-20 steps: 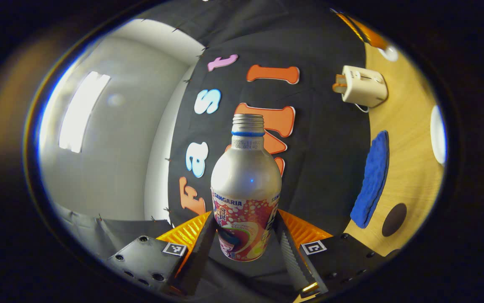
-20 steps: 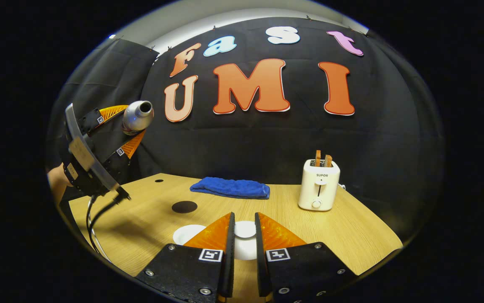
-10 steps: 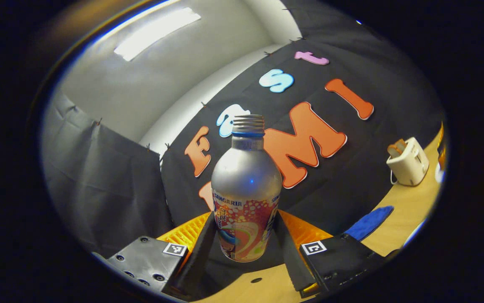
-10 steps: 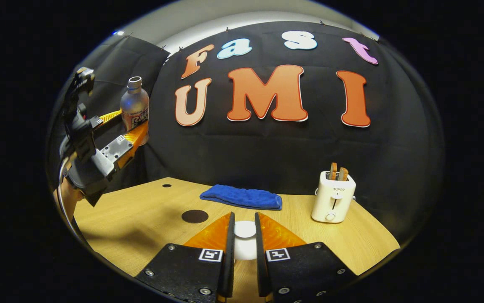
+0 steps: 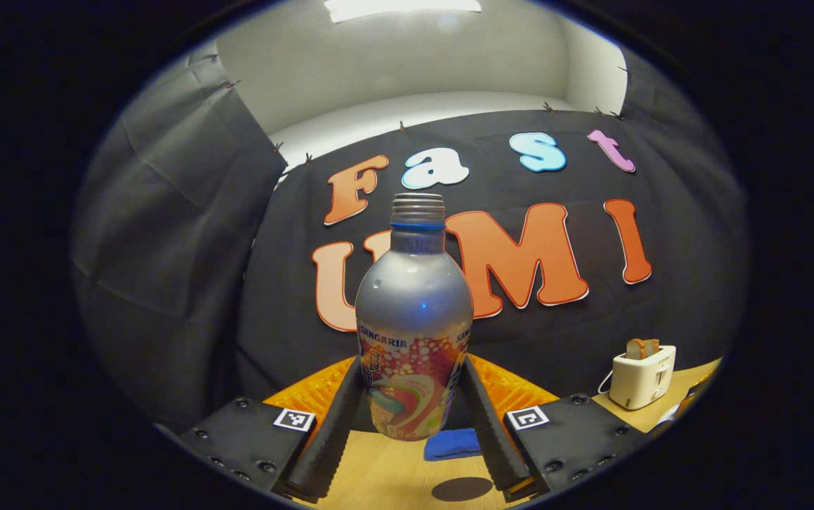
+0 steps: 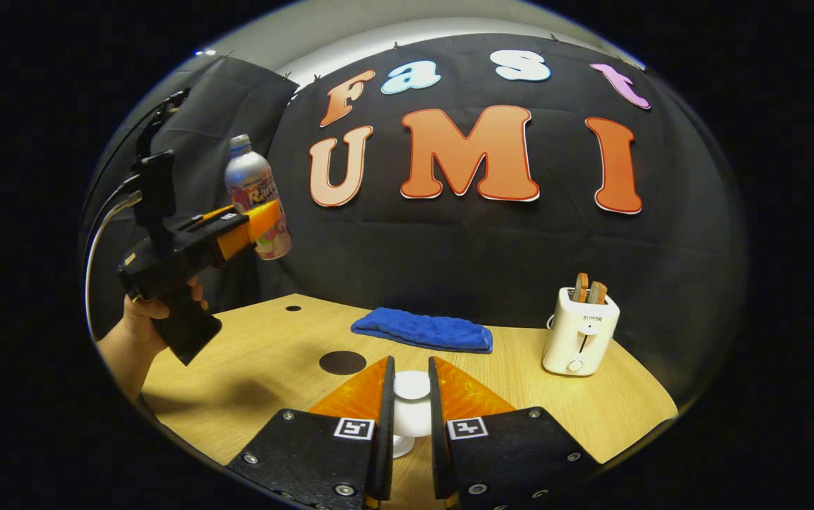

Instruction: Open the teacup lid with one hand, grasp the water bottle and pour water into the teacup with the other hand; after pouring, place the water bottle on the coaster and then close the teacup lid.

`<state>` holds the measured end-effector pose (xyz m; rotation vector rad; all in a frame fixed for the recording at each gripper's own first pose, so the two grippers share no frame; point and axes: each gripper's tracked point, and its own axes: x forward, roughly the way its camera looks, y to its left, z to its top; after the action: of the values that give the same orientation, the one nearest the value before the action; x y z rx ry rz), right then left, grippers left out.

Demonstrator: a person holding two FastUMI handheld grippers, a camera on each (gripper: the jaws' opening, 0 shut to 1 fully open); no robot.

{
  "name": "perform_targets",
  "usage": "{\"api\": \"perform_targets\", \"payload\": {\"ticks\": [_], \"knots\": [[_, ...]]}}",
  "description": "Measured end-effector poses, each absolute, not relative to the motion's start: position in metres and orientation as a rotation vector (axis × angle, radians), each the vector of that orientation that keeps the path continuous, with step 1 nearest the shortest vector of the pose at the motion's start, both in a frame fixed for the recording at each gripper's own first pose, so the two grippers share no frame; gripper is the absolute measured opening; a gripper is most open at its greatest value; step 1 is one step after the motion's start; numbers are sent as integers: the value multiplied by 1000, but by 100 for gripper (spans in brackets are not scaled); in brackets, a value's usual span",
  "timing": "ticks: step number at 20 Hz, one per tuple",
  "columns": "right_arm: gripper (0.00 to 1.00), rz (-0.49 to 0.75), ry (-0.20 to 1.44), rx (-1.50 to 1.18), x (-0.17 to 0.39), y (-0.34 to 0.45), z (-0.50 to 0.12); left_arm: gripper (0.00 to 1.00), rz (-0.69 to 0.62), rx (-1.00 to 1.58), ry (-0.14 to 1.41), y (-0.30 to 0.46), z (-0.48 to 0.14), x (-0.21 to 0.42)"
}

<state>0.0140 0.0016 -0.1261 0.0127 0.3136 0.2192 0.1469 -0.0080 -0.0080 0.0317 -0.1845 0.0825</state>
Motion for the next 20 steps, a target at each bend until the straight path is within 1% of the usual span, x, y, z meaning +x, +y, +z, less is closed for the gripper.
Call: {"api": "perform_targets", "payload": {"ticks": [5, 8, 9, 10, 11, 19, 20], "knots": [[23, 236, 333, 6, 15, 4, -132, 83, 54, -109, -10, -3, -75, 187], [23, 239, 363, 13, 14, 6, -138, 83, 23, -163, 97, -6, -123, 200], [23, 244, 376, 11, 13, 7, -140, 80, 11, -177, 132, -9, -139, 204], [23, 244, 383, 8, 12, 6, -142, 83, -1, -188, 164, -12, -152, 208], [23, 247, 391, 5, 12, 7, -143, 83, -6, -197, 194, -14, -165, 210], [23, 270, 453, 19, 3, 13, -155, 83, -90, -197, 331, -39, -220, 221], [23, 276, 462, 17, 2, 14, -156, 80, -97, -201, 343, -41, -224, 221]]}}
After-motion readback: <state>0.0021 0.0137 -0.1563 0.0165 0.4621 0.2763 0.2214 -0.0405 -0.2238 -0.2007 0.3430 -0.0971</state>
